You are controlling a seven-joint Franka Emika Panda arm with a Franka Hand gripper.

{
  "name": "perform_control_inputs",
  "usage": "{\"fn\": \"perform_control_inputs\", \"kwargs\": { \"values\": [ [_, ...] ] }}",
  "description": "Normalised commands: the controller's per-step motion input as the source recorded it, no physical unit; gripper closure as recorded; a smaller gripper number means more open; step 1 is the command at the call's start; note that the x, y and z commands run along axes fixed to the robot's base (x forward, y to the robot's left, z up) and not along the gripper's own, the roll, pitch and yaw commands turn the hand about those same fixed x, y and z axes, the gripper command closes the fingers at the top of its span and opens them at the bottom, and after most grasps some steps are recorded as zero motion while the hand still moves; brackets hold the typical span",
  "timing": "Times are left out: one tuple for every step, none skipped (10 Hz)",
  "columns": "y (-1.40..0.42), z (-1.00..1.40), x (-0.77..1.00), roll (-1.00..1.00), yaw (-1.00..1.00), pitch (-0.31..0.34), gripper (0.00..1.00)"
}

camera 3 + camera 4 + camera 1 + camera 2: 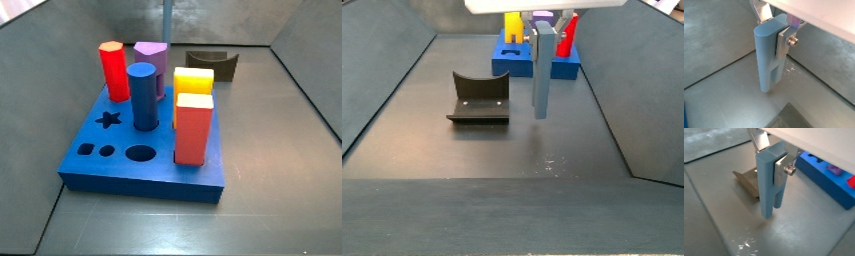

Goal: Pick up the square-circle object. Move up. Rotate the square-circle object. Move to above the board. Insert the square-circle object.
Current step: Rotate the square-circle object.

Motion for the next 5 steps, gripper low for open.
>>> {"fn": "perform_control_inputs", "kwargs": {
  "values": [
    [-1.0,0.84,-0.54,0.01,0.0,-0.008,1.0],
    [-1.0,0.9,-0.55,0.05,0.02,-0.062,1.0],
    [-0.87,0.81,-0.47,0.07,0.02,-0.048,1.0],
    [-0.67,0.65,-0.32,0.08,0.02,-0.026,1.0],
    [-0.47,0.5,-0.16,0.08,0.03,0.007,1.0]
  ]
}}
